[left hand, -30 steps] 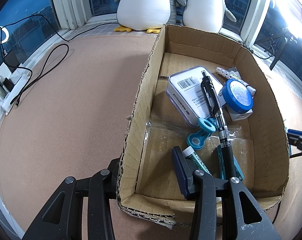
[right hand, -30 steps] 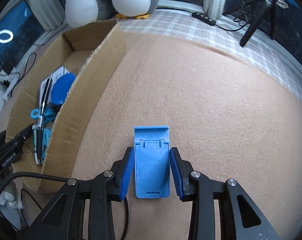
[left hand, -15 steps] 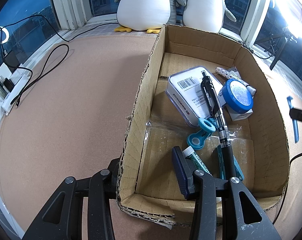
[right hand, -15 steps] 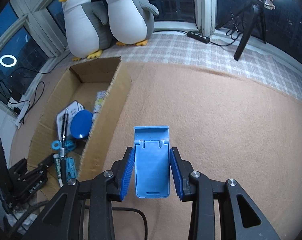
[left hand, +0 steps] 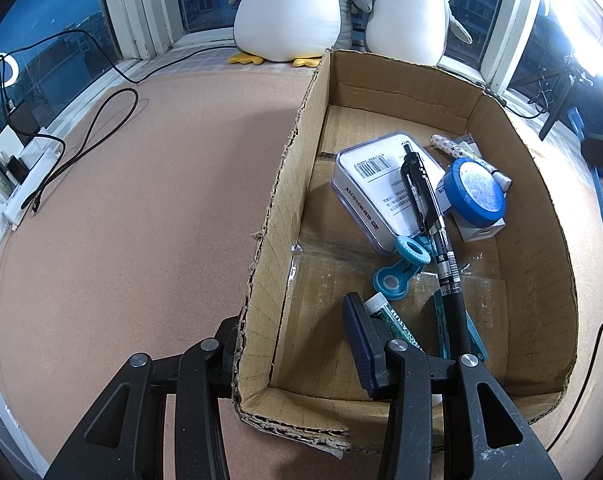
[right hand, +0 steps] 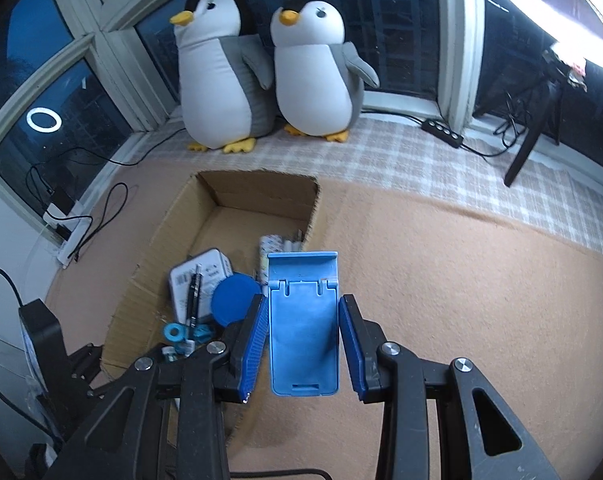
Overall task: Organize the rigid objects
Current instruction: 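Carry the phone stand with the right tool into the box and release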
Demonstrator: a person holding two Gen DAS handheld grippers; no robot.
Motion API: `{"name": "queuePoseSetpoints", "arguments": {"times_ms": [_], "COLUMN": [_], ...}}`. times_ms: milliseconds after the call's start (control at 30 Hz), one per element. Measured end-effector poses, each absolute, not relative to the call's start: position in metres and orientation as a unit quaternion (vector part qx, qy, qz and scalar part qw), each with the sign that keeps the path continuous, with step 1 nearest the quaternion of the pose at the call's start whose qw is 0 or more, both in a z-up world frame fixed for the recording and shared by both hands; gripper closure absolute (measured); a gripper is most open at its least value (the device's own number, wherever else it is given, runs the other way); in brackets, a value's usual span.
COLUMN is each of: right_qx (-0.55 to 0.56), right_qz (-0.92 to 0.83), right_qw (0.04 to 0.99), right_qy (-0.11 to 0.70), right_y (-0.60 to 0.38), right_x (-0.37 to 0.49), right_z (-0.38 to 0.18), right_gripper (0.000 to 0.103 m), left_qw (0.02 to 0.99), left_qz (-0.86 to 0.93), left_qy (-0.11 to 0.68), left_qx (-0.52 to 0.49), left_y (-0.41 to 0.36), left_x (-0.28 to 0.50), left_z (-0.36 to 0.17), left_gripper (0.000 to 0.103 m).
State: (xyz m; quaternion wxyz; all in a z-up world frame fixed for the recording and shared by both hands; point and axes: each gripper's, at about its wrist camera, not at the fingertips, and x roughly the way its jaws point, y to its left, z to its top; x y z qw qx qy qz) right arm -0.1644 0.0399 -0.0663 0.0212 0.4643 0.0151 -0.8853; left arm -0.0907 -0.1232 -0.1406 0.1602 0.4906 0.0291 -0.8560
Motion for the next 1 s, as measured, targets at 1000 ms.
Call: {"name": "queuePoseSetpoints", "arguments": {"times_ms": [1000], "right_qx": [0.513], "right_qz": [-0.850], "right_qw": [0.088], "right_qy": [0.080], "right_y": [-0.032], "right_x": [-0.186], "right_z": [-0.120], "right_gripper": [0.070], "left_qw": [0.156], "left_qz": [-0.859], "left_qy": [0.020], "left_qx": [0.488], "left_y": [-0.124], "left_x": [-0.091], "left_z": [-0.140], "left_gripper": [0.058]}}
